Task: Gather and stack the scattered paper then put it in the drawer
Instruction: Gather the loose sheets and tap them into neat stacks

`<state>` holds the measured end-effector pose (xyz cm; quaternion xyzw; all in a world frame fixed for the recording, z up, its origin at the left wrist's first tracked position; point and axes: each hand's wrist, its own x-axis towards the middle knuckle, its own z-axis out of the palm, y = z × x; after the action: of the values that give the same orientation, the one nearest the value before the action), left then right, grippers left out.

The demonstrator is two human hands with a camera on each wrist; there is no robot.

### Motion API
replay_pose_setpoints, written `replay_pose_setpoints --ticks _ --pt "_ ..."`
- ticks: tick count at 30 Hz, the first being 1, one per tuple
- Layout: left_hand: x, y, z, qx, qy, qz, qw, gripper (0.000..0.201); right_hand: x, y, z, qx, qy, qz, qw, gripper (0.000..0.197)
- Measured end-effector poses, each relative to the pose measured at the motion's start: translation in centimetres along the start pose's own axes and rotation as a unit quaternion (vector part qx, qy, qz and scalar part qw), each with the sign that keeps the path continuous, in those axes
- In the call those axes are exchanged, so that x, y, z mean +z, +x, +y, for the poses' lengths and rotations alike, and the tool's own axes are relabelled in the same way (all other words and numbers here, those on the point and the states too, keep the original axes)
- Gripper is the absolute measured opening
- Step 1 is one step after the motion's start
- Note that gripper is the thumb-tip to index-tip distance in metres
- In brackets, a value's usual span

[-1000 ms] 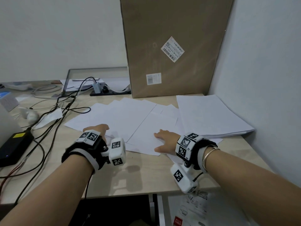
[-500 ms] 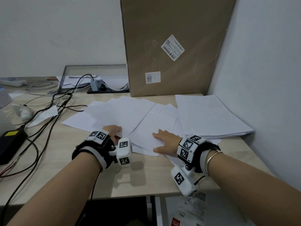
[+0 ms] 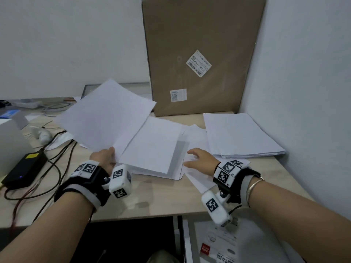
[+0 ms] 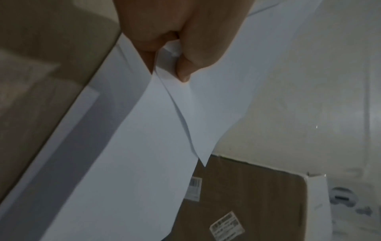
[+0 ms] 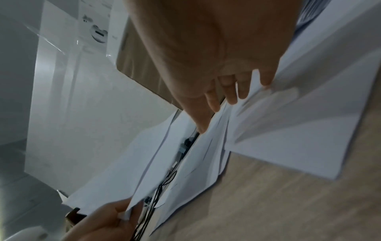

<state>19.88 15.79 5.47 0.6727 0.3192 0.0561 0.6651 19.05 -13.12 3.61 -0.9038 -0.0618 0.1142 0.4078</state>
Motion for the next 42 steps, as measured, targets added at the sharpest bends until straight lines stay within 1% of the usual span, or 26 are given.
replay_pose_setpoints --ticks 1,2,3,4,6,7,9,10,12,14,16,19,21,23,25,27,28,30,32,34,35,37,39,40,41,42 --pt "-0.5 -0.1 -0.1 0.0 -0.005 0.009 1.0 0.044 -0.2 -0.2 0.1 0.011 0.002 0.007 1.0 0.056" --pt "-1.0 0.0 -0.2 0.006 0.014 0.004 1.0 0.043 -0.5 -0.2 0.3 0.021 0.02 0.014 0.999 0.055" --pt "-1.3 -0.4 -0.2 0.003 -0.004 -0.005 1.0 0.042 -0.7 -0.4 0.2 0.034 0.067 0.016 0.997 0.053" --pt "-1.4 -0.9 -0.1 -0.004 -0.031 -0.023 0.999 0.04 -1.0 -0.6 -0.1 0.048 0.142 0.015 0.989 0.051" --pt "-1.0 -2.1 -0.1 -0.007 -0.058 -0.052 0.997 0.039 -1.7 -1.3 -0.8 0.07 0.281 -0.013 0.957 0.049" --pt "-0.5 -3.0 -0.2 -0.007 -0.057 -0.07 0.996 0.036 -2.1 -1.7 -1.1 0.068 0.304 -0.026 0.95 0.048" --pt "0.3 -4.3 -0.3 -0.014 -0.063 -0.114 0.991 0.019 -2.4 -2.1 -1.5 0.057 0.308 -0.026 0.949 0.041" --pt "0.7 -4.5 -0.4 -0.021 -0.075 -0.141 0.987 0.016 -2.3 -2.1 -1.7 0.053 0.305 -0.014 0.951 0.035" --pt "1.3 -4.9 -0.7 -0.027 -0.082 -0.18 0.98 0.017 -2.1 -2.2 -1.9 0.05 0.278 0.012 0.959 0.027" --pt "1.4 -4.7 -1.2 -0.035 -0.106 -0.201 0.973 0.029 -2.0 -2.3 -1.7 0.056 0.222 0.038 0.973 0.026" --pt "1.2 -4.4 -1.6 -0.042 -0.118 -0.185 0.975 0.034 -1.9 -2.5 -1.0 0.054 0.171 0.047 0.983 0.022" --pt "0.5 -3.9 -1.8 -0.041 -0.117 -0.141 0.982 0.025 -2.4 -2.6 0.3 0.067 0.155 0.042 0.985 0.018" --pt "0.0 -3.9 -1.7 -0.044 -0.105 -0.128 0.985 0.022 -3.0 -2.7 1.3 0.084 0.147 0.041 0.985 0.02" --pt "-0.5 -3.2 -1.9 -0.064 -0.073 -0.109 0.989 0.033 -3.7 -2.9 2.1 0.095 0.135 0.024 0.986 0.02" --pt "-1.2 -2.2 -2.2 -0.07 -0.039 -0.073 0.994 0.042 -4.1 -3.0 2.9 0.104 0.116 0.002 0.988 0.013" --pt "-1.8 -1.3 -2.6 -0.054 0.032 -0.035 0.997 0.049 -4.5 -3.1 3.4 0.123 0.105 -0.001 0.987 0.011" --pt "-2.0 -0.8 -2.7 -0.047 0.059 -0.026 0.997 0.053 -4.7 -3.0 3.7 0.131 0.096 0.008 0.987 0.013" --pt "-2.3 -0.4 -2.4 -0.031 0.069 -0.03 0.997 0.053 -5.2 -2.6 4.3 0.136 0.073 0.024 0.988 0.017" --pt "-2.7 0.2 -2.0 -0.027 0.083 -0.038 0.995 0.05 -5.5 -2.1 5.2 0.131 0.053 0.006 0.99 0.022" --pt "-3.2 1.2 -1.8 -0.035 0.097 -0.058 0.993 0.052 -5.7 -1.5 5.9 0.144 0.064 -0.018 0.987 0.029" --pt "-3.5 2.0 -2.0 -0.038 0.118 -0.074 0.99 0.053 -5.7 -1.5 5.9 0.147 0.087 -0.015 0.985 0.026" --pt "-3.7 4.5 -3.0 -0.045 0.158 -0.101 0.981 0.054 -5.6 -1.9 5.4 0.157 0.174 -0.006 0.972 0.021" --pt "-3.2 5.7 -3.7 -0.035 0.167 -0.11 0.979 0.049 -5.4 -1.9 5.4 0.17 0.25 -0.026 0.953 0.028" --pt "-2.7 6.3 -4.0 -0.029 0.164 -0.119 0.979 0.048 -5.4 -2.0 5.2 0.166 0.269 -0.044 0.948 0.034" --pt "-2.0 5.8 -3.9 -0.025 0.171 -0.132 0.976 0.05 -5.4 -2.2 4.7 0.157 0.267 -0.061 0.949 0.037" --pt "-1.3 5.2 -3.5 -0.017 0.173 -0.15 0.973 0.054 -5.4 -2.0 4.6 0.145 0.255 -0.077 0.953 0.036"
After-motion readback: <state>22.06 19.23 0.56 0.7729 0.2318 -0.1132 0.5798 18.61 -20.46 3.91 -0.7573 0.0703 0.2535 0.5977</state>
